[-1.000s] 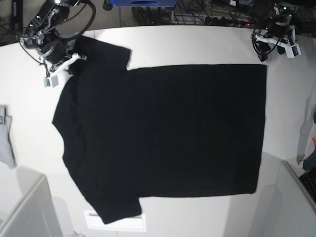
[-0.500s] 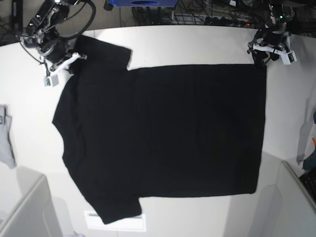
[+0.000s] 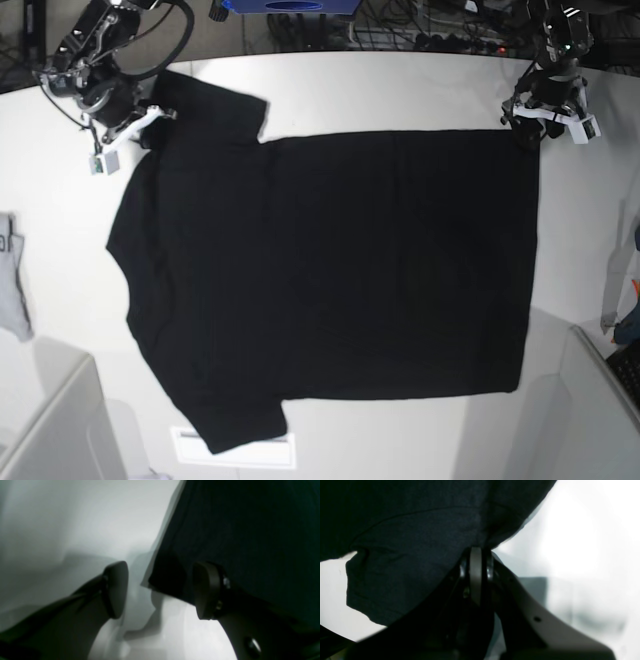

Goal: Fold the T-shirt properly
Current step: 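Move both grippers to the shirt's shoulder corners and grasp them, then lift the shoulder corners and pull them toward the robot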

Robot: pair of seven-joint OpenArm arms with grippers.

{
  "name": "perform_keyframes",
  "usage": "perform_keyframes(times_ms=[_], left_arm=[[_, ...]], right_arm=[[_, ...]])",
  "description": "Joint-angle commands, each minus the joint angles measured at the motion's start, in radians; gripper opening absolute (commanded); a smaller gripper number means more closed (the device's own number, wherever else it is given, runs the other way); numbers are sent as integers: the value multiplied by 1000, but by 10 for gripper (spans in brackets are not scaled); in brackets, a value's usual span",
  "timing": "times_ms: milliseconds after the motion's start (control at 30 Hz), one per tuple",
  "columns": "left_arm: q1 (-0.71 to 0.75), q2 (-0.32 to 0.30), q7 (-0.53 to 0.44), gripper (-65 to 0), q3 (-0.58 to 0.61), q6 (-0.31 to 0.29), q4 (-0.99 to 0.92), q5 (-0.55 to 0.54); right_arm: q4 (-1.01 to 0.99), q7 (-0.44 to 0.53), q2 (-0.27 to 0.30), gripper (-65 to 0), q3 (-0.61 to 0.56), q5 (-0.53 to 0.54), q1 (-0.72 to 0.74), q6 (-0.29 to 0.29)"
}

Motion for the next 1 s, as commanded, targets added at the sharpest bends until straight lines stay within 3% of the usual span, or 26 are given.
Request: perform_keyframes(times_ms=[0,100,167,233,267,500,767,967], left_arm=[[2,-5,12,-263,-1,2,-6,-7],[-16,-5,21,-298,6,2,-29,-7],[-26,-8,79,-433,12,0,-30,-7],[-41,-8,125,-607,8,-1,-27,-5],[-45,-8,139,-650,8,-1,-27,-5],[21,-10,153,-650,5,-1,112,-5],[142,-10,153,-650,-83,-1,286,-5],[177,-10,153,-650,-87,-1,339,-5]], right_arm=[[-5,-79,0,-650,-5,-83,-17,-3],[-5,-78,-1,-650,-3,-85,-17,-3],[-5,-78,-1,-650,-3,-85,-17,-3],[1,-76,-1,-650,-3,-85,-17,-3],[13,-76,-1,-650,-2,-85,-18,-3],[174,-84,-9,-650,0,-83,-69,-3],[270,-84,-11,-650,0,-83,-115,-3],[317,-139,-11,-650,-2,-82,-81,-3]])
